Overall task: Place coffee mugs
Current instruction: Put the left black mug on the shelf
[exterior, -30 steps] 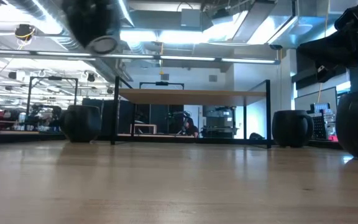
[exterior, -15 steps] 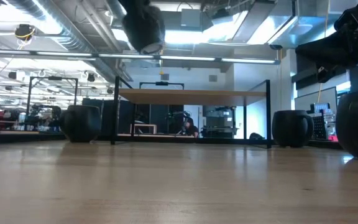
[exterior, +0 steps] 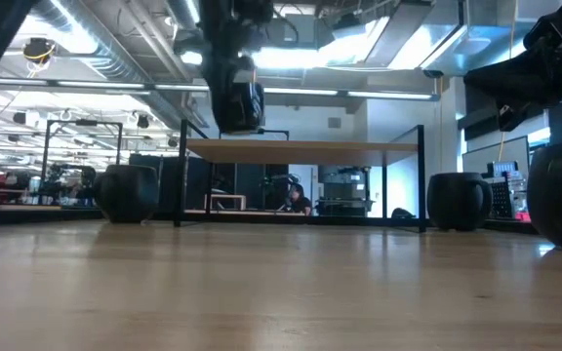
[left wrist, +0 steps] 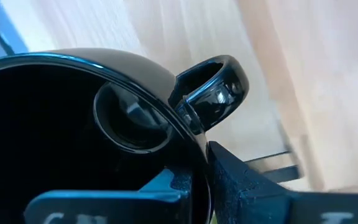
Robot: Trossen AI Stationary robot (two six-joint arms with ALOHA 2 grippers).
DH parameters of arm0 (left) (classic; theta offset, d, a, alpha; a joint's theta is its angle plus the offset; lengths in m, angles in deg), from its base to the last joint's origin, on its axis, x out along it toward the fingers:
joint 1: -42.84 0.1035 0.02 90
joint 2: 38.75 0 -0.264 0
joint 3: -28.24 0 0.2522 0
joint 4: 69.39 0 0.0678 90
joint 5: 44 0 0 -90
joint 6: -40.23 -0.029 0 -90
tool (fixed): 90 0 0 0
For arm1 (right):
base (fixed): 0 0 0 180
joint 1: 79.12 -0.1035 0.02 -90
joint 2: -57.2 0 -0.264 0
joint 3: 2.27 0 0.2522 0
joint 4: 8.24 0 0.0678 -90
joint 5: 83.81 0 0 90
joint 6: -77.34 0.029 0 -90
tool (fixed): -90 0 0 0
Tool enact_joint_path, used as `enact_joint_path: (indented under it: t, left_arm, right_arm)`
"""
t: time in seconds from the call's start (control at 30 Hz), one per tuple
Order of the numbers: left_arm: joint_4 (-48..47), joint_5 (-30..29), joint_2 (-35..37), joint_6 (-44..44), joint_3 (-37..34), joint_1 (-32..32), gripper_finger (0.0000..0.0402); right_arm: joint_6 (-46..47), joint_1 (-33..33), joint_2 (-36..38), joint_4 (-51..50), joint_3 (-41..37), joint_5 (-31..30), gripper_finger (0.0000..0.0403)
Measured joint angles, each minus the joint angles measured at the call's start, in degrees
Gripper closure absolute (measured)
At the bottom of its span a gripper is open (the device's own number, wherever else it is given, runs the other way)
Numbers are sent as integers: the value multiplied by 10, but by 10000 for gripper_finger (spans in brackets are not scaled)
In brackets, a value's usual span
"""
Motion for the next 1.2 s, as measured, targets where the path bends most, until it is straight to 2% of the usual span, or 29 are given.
enact_joint_path:
  t: [0.17,0.27,0.47,0.63,0.77,1.2]
  left_arm:
    - [-1,14,-23,-40,0,28,377]
    - [0,35,-29,-40,1,42,377]
    - [0,35,-28,-47,1,60,377]
    - [-1,34,-28,-26,1,61,377]
    - [1,32,-28,-17,1,50,374]
    - [21,16,-28,-16,1,45,319]
  right_arm:
    - [0,0,0,0,0,0,386]
    - [1,0,0,0,0,0,386]
    - [4,0,0,0,0,0,386]
    - [5,0,0,0,0,1,386]
    - [15,0,0,-3,0,28,386]
    - [15,0,0,-4,0,35,386]
